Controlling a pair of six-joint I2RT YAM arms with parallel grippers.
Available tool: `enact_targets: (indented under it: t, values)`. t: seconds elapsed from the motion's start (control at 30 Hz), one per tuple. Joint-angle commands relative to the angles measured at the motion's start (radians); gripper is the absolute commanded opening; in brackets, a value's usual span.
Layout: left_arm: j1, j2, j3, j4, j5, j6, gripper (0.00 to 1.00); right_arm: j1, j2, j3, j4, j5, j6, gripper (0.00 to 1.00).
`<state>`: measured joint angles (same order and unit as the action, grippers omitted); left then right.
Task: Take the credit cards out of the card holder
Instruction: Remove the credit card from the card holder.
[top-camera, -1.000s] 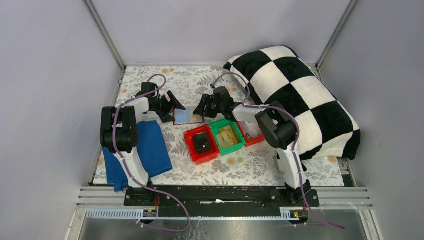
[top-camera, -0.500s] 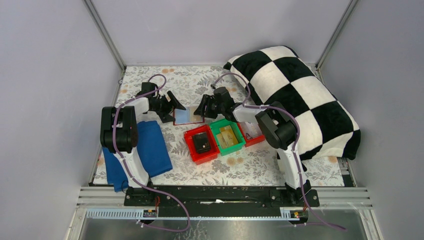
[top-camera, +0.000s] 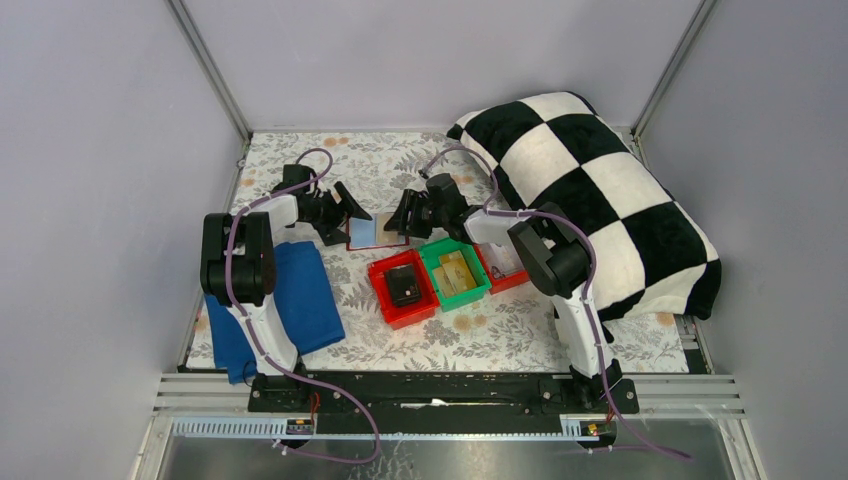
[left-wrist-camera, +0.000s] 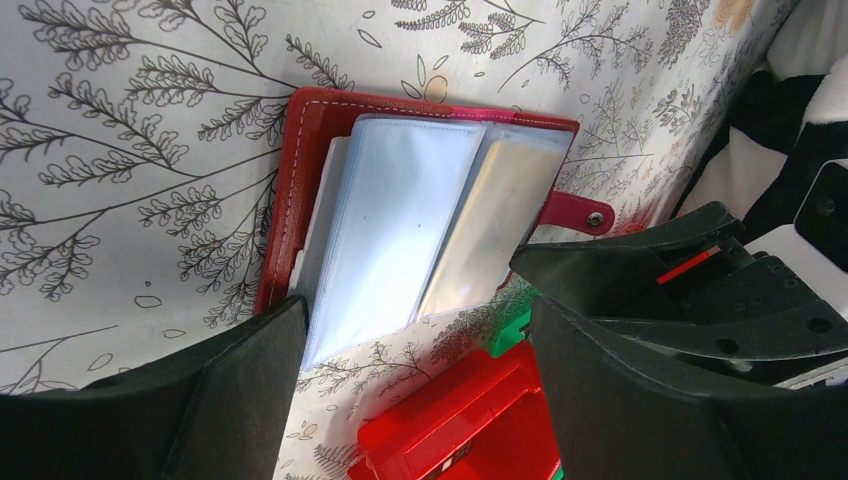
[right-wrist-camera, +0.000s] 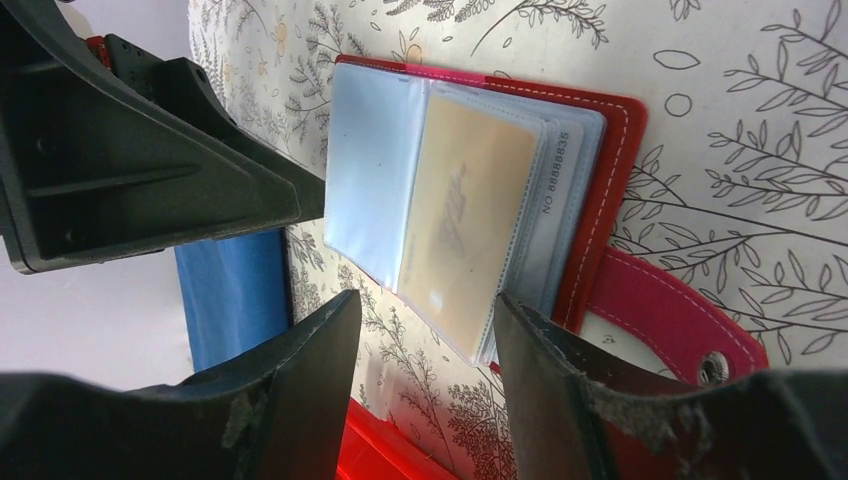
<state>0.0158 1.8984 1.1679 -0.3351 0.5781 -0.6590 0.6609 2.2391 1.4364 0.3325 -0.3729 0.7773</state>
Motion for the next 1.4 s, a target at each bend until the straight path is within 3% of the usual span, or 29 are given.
enact_targets:
  t: [0.0, 0.83, 1.23, 1.37]
  values:
    - [-0.013, 0.024, -0.005, 0.009, 0.005, 0.015, 0.86, 0.009, 0.008, 0.026, 0.079, -0.064, 0.044, 0.59]
    - [-0.008, -0.005, 0.014, 0.004, 0.049, -0.005, 0.86, 0.019, 0.0, 0.04, 0.179, -0.129, 0.123, 0.58]
    - [0.103, -0.13, 0.047, -0.031, 0.055, -0.032, 0.86, 0.042, 0.047, 0.105, 0.174, -0.142, 0.131, 0.58]
    - [0.157, -0.236, -0.045, 0.082, 0.039, -0.097, 0.86, 0.054, 0.06, 0.108, 0.172, -0.134, 0.126, 0.58]
